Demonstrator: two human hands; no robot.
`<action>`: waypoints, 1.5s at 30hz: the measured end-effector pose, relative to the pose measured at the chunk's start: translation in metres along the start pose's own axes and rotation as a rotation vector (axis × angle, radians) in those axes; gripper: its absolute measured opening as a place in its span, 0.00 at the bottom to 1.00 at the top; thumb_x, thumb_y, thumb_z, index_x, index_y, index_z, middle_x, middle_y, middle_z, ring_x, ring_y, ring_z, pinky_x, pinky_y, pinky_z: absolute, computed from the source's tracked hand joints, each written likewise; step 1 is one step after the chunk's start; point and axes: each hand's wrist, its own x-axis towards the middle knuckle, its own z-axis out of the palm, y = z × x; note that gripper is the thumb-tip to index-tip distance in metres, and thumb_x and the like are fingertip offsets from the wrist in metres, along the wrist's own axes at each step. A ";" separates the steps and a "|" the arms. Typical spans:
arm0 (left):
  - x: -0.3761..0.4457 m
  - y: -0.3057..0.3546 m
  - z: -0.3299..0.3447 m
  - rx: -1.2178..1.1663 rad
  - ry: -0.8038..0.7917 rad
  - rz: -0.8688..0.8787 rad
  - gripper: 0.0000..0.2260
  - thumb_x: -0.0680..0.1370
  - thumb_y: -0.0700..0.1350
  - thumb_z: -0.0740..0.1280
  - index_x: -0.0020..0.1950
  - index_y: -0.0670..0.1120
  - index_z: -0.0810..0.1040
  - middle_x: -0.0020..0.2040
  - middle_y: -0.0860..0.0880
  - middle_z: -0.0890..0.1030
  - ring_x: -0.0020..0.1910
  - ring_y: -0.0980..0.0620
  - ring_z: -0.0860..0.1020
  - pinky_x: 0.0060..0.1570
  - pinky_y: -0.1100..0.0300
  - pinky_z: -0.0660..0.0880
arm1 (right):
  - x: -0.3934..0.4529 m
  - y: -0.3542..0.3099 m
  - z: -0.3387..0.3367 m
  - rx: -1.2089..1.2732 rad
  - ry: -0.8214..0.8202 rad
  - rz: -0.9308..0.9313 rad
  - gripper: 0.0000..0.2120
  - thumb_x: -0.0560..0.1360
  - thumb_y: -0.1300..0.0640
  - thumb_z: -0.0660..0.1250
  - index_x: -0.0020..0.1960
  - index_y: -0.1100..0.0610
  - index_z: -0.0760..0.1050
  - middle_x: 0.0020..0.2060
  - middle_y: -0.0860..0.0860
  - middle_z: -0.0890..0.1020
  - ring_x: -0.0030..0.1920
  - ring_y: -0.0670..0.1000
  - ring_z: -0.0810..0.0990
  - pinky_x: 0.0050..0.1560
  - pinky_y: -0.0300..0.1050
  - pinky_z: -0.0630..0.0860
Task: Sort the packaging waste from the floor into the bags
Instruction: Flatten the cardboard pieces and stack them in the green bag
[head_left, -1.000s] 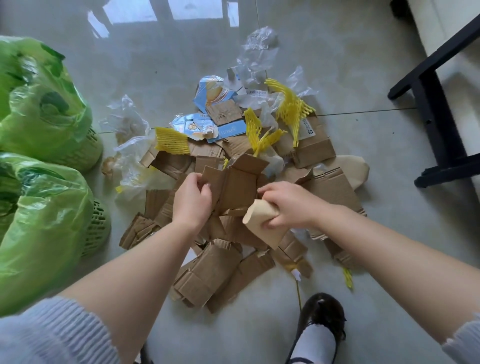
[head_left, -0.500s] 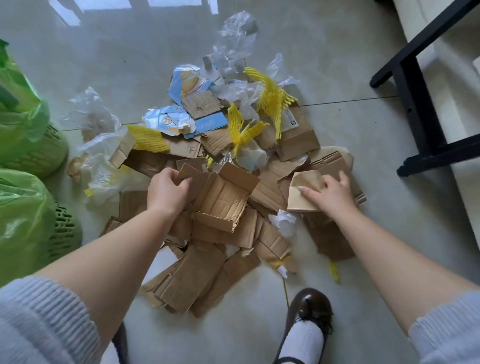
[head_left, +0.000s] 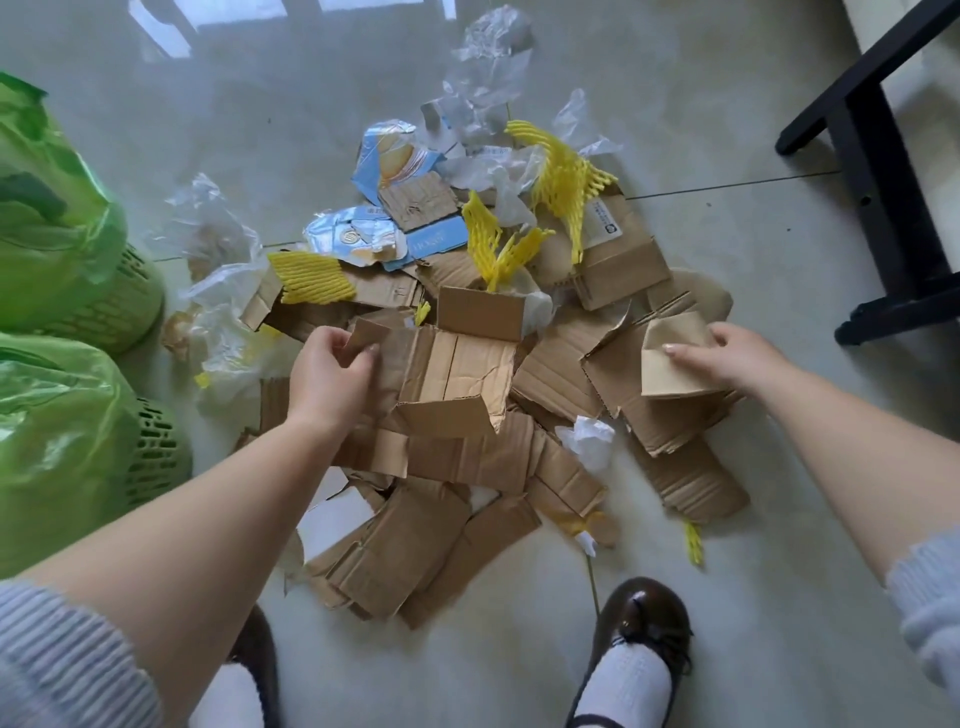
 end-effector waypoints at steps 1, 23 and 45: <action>0.001 -0.001 -0.001 0.000 0.011 0.001 0.10 0.76 0.48 0.66 0.54 0.45 0.72 0.50 0.49 0.75 0.47 0.51 0.73 0.43 0.59 0.67 | -0.001 0.001 0.004 -0.021 -0.002 0.003 0.20 0.70 0.45 0.71 0.56 0.56 0.76 0.55 0.56 0.81 0.53 0.56 0.78 0.51 0.46 0.70; -0.065 -0.036 -0.054 -0.290 -0.310 -0.231 0.07 0.79 0.48 0.62 0.52 0.45 0.76 0.49 0.43 0.81 0.47 0.45 0.81 0.51 0.49 0.78 | -0.063 -0.038 0.047 1.297 -0.015 0.327 0.27 0.62 0.49 0.78 0.58 0.56 0.76 0.50 0.56 0.83 0.45 0.57 0.84 0.45 0.66 0.78; -0.065 -0.035 0.041 0.147 -0.177 -0.176 0.14 0.78 0.49 0.63 0.58 0.41 0.75 0.54 0.43 0.80 0.55 0.41 0.76 0.54 0.52 0.73 | -0.044 -0.062 0.088 0.810 0.341 0.359 0.31 0.68 0.46 0.72 0.64 0.62 0.69 0.62 0.57 0.75 0.61 0.59 0.75 0.59 0.48 0.71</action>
